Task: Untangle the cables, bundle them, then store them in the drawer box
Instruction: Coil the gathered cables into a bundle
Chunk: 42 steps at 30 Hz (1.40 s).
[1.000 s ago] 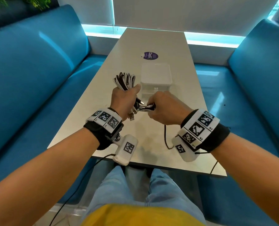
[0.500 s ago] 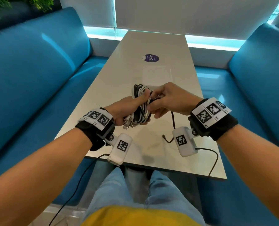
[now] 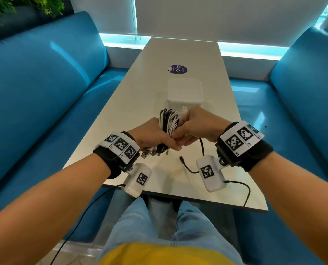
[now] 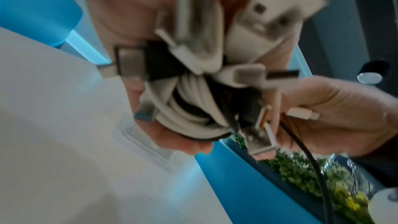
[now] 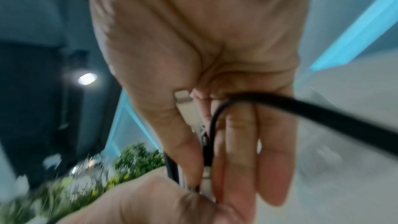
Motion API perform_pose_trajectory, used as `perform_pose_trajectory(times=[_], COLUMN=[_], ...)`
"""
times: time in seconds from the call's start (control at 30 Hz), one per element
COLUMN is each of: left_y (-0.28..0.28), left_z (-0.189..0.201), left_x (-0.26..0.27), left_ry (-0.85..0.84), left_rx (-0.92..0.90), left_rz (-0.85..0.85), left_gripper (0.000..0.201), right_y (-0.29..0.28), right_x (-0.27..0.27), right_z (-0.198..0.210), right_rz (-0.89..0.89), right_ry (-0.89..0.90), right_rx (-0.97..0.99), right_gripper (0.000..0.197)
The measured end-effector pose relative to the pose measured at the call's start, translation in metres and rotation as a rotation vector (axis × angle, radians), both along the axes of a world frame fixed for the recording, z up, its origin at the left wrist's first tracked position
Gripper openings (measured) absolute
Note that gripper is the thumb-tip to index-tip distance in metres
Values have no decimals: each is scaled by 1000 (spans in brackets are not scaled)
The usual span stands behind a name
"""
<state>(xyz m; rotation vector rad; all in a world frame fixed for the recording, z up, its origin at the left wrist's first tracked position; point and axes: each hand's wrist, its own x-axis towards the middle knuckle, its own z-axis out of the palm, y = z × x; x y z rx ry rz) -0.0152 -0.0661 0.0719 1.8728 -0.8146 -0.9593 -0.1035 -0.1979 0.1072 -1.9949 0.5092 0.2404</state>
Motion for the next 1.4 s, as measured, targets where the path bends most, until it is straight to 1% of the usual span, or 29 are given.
perform_pose_trajectory(times=[0.07,0.13,0.2,0.27,0.33,0.43,0.5,0.6,0.67,0.73,0.77,0.83,0.9,0.97,1.0,1.1,1.17,1.2,1.27,1.33,1.4], left_y=[-2,-2,-3,-3,-2,-2,-2,-2,-3,-5,-7,-8,-8,-8,-9,-12,-15,-16,-16,-17,-17], left_z=[-5,-9,-12,-15,-17,-16,-11,-5,0,5,8,10,12,14,15,20,23,24,26,25,26], left_x=[-1,-2,0,3,3,-1,-3,-2,-7,-14,-16,-18,-18,-20,-20,-20,-21,-23,-26,-26,-25], left_ry=[-49,-93,-142,-160,-124,23,142,301,370,393,388,333,241,153,113,-12,-70,-89,-104,-92,-79], left_rx=[4,10,13,16,18,-23,-96,-183,-243,-312,-338,-365,-359,-341,-334,-303,-290,-288,-273,-243,-205], left_rz=[49,104,163,221,254,229,201,147,98,99,115,144,126,95,87,92,70,50,22,17,22], left_gripper=[25,27,21,18,18,20,16,8,7,7,5,13,18,15,15,26,24,23,20,21,25], right_y=[1,1,2,1,-3,-9,-9,-8,-6,-1,4,12,16,19,20,25,26,25,24,22,19], right_x=[1,1,1,3,5,4,1,-2,-1,-1,-1,-2,-3,-5,-6,-8,-6,-5,-2,-2,-2], right_z=[1,2,4,7,12,18,15,2,-4,-6,-6,-5,-3,-3,-3,-4,-9,-12,-15,-15,-12], right_rz=[31,48,65,68,57,135,162,81,11,33,48,24,-33,-56,-64,-142,-212,-242,-284,-280,-253], right_ry=[21,35,37,-6,-92,-222,-356,-590,-666,-691,-698,-691,-654,-619,-610,-630,-672,-697,-762,-818,-849], right_rx=[-111,-159,-233,-345,-441,-520,-523,-439,-368,-235,-129,28,106,167,182,106,5,-50,-120,-133,-122], right_gripper=[12,13,12,11,9,5,6,11,11,12,11,9,20,33,37,44,48,46,33,18,12])
